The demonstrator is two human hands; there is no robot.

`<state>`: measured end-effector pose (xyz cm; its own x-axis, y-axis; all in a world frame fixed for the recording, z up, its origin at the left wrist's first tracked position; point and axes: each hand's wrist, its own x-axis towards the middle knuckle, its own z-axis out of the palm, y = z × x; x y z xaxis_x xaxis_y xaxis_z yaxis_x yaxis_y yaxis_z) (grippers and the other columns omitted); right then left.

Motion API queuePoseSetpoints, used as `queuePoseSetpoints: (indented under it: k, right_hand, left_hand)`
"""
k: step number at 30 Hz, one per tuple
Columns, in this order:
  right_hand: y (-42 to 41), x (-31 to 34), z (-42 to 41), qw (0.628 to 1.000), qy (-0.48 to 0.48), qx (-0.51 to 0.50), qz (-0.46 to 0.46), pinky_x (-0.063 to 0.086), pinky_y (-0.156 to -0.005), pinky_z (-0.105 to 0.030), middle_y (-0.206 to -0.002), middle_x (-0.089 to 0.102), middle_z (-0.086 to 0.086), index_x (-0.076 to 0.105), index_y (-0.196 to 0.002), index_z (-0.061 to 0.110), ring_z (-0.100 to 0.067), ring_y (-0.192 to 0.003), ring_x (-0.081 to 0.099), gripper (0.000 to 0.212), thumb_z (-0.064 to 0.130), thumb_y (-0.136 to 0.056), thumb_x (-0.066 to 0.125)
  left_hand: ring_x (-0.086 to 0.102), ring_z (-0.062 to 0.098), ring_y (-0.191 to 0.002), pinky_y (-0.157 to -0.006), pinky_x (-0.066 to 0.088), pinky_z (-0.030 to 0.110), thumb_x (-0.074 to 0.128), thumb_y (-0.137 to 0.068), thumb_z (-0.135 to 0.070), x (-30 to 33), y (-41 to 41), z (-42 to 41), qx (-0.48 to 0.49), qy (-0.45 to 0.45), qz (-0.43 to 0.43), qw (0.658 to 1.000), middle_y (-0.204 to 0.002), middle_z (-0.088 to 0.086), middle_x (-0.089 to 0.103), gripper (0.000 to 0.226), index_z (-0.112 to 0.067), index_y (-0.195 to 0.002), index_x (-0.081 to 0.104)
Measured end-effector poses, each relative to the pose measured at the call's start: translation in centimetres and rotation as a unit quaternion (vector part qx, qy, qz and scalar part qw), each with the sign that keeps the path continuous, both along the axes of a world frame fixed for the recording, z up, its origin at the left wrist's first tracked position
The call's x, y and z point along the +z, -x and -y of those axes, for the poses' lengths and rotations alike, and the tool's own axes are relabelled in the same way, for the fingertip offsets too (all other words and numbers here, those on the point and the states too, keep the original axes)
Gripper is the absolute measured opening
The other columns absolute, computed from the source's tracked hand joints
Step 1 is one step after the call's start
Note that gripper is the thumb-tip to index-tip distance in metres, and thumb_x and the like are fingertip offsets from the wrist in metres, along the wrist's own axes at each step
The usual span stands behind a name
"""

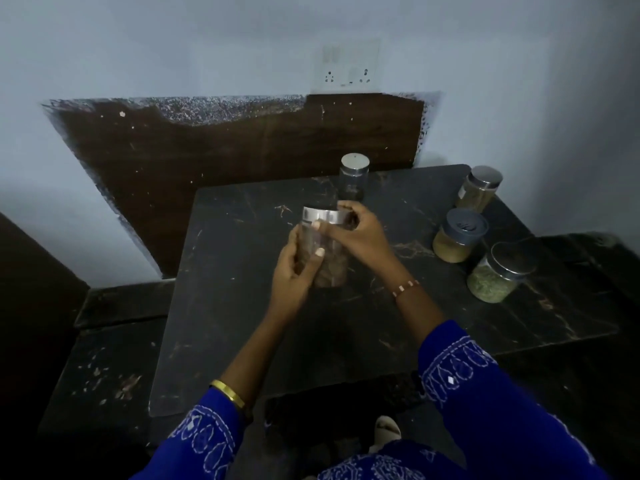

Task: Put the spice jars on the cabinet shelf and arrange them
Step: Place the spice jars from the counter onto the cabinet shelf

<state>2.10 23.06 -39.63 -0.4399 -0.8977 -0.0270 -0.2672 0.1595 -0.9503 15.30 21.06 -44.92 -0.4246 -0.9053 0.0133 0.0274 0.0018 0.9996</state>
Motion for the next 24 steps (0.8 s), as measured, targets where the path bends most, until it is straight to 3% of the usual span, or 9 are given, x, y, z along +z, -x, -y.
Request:
queuePoseSetpoints:
  k: [4,7,11,14,17,19,21,24]
  right_hand:
    - [1.0,2.6,-0.3,1.000,0.016,-0.011,0.007,0.053,-0.086,-0.029,-0.108,0.063,0.003,0.060,-0.113,0.016,-0.013,-0.099,0.061,0.042,0.045,-0.082,0.063]
    - [2.7,4.2,-1.0,0.997,0.047,0.023,0.056,0.055,-0.070,-0.024,-0.090,0.068,-0.005,0.065,-0.093,0.015,-0.013,-0.082,0.066,0.027,0.037,-0.093,0.049]
    - [5.4,5.0,-1.2,0.988,0.079,0.040,0.124,0.056,-0.072,-0.024,-0.099,0.067,-0.008,0.060,-0.116,0.005,-0.015,-0.084,0.064,0.026,0.013,-0.094,0.049]
    - [6.8,5.3,-1.2,0.980,0.107,0.056,0.157,0.056,-0.073,-0.021,-0.101,0.067,-0.002,0.056,-0.123,0.004,-0.010,-0.087,0.065,0.034,0.002,-0.089,0.054]
    - [7.9,5.2,-1.1,0.977,0.103,0.068,0.171,0.058,-0.074,-0.021,-0.103,0.066,0.000,0.055,-0.123,0.008,-0.011,-0.092,0.065,0.037,0.006,-0.087,0.059]
    - [8.6,5.1,-0.8,0.977,0.098,0.060,0.180,0.057,-0.080,-0.031,-0.109,0.066,-0.005,0.057,-0.121,0.011,-0.018,-0.096,0.065,0.035,0.015,-0.087,0.060]
    - [9.3,5.3,-0.2,0.973,0.116,0.033,0.195,0.058,-0.075,-0.028,-0.106,0.066,-0.006,0.058,-0.118,0.012,-0.020,-0.094,0.065,0.034,0.020,-0.086,0.062]
    - [11.0,6.1,0.9,0.970,0.166,-0.010,0.178,0.054,-0.063,-0.018,-0.107,0.065,-0.007,0.056,-0.116,0.017,-0.019,-0.094,0.064,0.033,0.022,-0.084,0.064]
  left_hand:
    - [0.061,0.001,-0.106,-0.085,0.054,0.023,0.069,-0.079,-0.028,2.1,1.5,0.8,-0.030,0.053,-0.020,0.998,-0.122,-0.008,0.057,0.061,-0.025,-0.132,0.039]
    - [0.064,0.007,-0.099,-0.080,0.057,0.025,0.069,-0.077,-0.029,3.9,2.5,1.7,-0.024,0.050,-0.039,0.998,-0.114,-0.006,0.060,0.056,-0.023,-0.128,0.044]
    - [0.064,0.028,-0.105,-0.088,0.054,0.043,0.062,-0.075,-0.037,5.6,3.9,3.3,-0.047,-0.026,-0.099,0.994,-0.119,0.015,0.063,0.059,-0.011,-0.127,0.050]
    - [0.060,0.034,-0.109,-0.096,0.048,0.048,0.054,-0.083,-0.037,6.7,5.4,4.1,-0.084,-0.098,-0.171,0.977,-0.123,0.022,0.059,0.055,-0.007,-0.128,0.048]
    - [0.060,0.030,-0.108,-0.096,0.046,0.044,0.041,-0.089,-0.045,7.8,7.6,4.6,-0.085,-0.149,-0.243,0.955,-0.121,0.021,0.060,0.056,-0.006,-0.128,0.049]
    - [0.069,0.024,-0.093,-0.082,0.057,0.036,0.032,-0.092,-0.048,8.5,9.1,5.0,-0.081,-0.162,-0.257,0.949,-0.106,0.015,0.069,0.053,-0.007,-0.118,0.055]
    - [0.072,0.018,-0.077,-0.066,0.059,0.028,0.026,-0.096,-0.046,9.3,10.7,5.3,-0.077,-0.151,-0.239,0.956,-0.087,0.010,0.075,0.052,-0.009,-0.106,0.059]
    - [0.067,0.014,-0.079,-0.063,0.055,0.021,0.029,-0.098,-0.040,10.8,13.3,6.0,0.004,-0.047,-0.136,0.990,-0.093,0.010,0.068,0.047,-0.004,-0.110,0.057]
